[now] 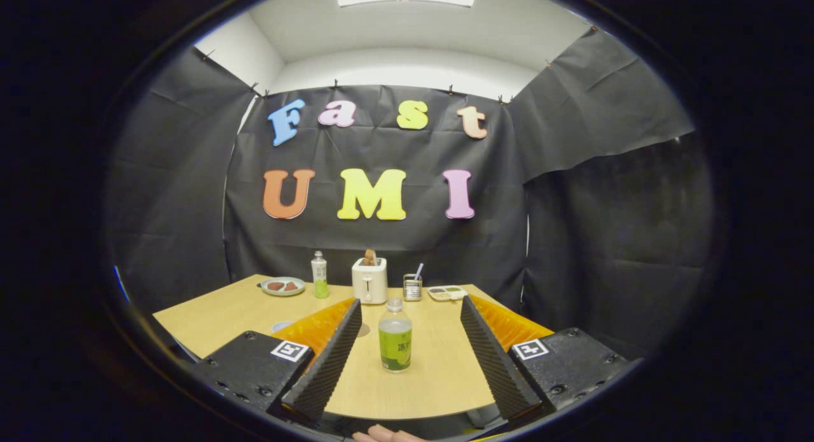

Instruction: Take the bottle from table, then pour the juice into the cup, finally place the bottle on the coaster

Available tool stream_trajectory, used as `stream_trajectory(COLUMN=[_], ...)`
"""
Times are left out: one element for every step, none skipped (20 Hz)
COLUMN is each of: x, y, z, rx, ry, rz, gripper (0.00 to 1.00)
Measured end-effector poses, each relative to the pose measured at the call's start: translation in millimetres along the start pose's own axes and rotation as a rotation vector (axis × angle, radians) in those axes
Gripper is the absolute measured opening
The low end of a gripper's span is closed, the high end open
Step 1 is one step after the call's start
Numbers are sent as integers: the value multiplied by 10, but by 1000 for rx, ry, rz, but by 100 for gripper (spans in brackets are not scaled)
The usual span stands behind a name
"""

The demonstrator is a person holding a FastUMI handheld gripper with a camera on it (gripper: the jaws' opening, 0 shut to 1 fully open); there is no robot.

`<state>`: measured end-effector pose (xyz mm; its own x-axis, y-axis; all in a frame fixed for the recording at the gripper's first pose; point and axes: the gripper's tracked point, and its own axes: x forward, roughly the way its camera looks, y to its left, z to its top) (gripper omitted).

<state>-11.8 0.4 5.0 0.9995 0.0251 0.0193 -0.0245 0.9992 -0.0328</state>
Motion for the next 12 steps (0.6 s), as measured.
stream_trajectory(x=[14, 22, 52, 74, 101, 138, 178, 215, 263, 320, 381, 453], y=[1, 0, 4, 10, 12, 6, 6, 17, 47, 67, 81, 70], z=[-20, -44, -73, -101, -138, -177, -218, -252, -299, -355, -414, -470], rx=[1, 3, 8, 12, 14, 14, 15, 22, 33, 41, 45, 44], ry=[5, 10, 16, 24, 34, 42, 50, 53, 62, 69, 78, 87], rz=[1, 3, 5, 9, 10, 7, 8, 14, 24, 34, 41, 38], gripper=[100, 100, 100, 100, 100, 100, 100, 100, 100, 100, 100, 100])
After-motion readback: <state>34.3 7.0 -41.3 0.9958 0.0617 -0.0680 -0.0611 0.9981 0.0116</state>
